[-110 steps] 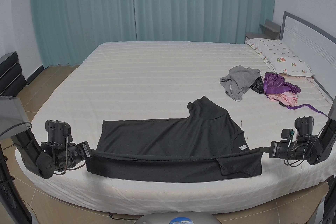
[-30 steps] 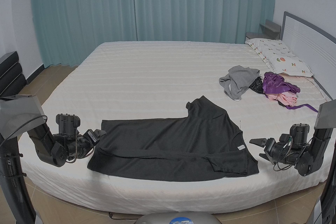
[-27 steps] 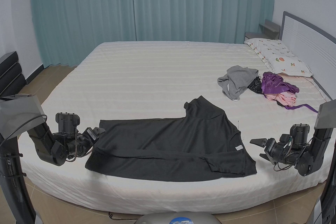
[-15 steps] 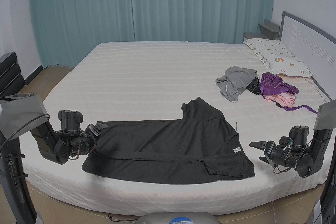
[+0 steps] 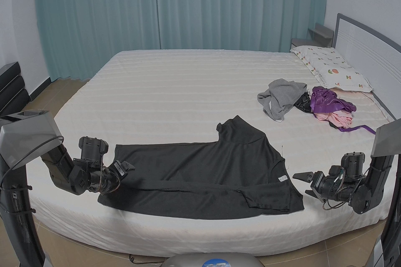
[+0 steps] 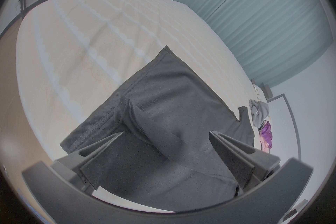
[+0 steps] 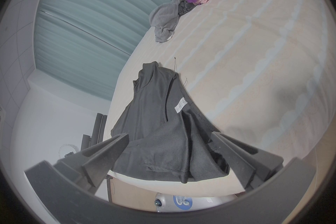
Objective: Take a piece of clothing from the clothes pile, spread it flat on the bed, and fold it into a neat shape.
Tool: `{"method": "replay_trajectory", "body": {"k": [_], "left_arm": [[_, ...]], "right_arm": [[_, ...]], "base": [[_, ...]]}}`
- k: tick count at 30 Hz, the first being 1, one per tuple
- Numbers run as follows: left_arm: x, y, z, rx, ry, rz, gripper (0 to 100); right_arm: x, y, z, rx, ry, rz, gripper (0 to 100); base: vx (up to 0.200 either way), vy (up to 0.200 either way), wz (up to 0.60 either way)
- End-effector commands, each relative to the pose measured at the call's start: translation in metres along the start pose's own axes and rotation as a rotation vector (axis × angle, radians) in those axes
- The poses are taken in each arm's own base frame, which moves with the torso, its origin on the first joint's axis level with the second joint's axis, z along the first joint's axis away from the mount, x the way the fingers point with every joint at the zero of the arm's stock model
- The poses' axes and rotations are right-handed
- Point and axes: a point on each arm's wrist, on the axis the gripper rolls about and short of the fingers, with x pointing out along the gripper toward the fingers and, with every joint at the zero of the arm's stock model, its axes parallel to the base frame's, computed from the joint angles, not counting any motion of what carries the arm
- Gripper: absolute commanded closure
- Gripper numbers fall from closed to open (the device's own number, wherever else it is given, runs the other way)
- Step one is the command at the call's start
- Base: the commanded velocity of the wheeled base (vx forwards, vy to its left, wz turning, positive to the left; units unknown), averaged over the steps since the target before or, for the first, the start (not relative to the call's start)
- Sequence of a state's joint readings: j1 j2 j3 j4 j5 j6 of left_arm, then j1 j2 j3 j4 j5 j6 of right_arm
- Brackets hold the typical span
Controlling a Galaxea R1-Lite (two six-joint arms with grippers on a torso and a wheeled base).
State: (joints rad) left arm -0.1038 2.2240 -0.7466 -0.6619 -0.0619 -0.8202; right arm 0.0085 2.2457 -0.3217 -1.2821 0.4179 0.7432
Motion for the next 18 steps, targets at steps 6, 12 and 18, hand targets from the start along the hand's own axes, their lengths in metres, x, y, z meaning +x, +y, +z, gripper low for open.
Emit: {"method": "replay_trajectory", "body": {"k": [6, 12, 18], "left_arm": [[0.039, 0.005, 0.026, -0.007, -0.068, 0.047, 0], [0.04, 0.0, 0.049, -0.098, -0.132, 0.013, 0], [0.04, 0.004, 0.072, -0.23, -0.178, -0.031, 0]], "right_arm": [[0.008, 0.008, -0.005, -0.027, 0.002, -0.001, 0], [0.01, 0.009, -0.002, -0.031, -0.017, -0.002, 0], [0.011, 0.007, -0.002, -0.028, -0.016, -0.007, 0]], "base": [[0.0, 0.0, 0.0], [0.0, 0.0, 0.0], [0.0, 0.0, 0.0]]}}
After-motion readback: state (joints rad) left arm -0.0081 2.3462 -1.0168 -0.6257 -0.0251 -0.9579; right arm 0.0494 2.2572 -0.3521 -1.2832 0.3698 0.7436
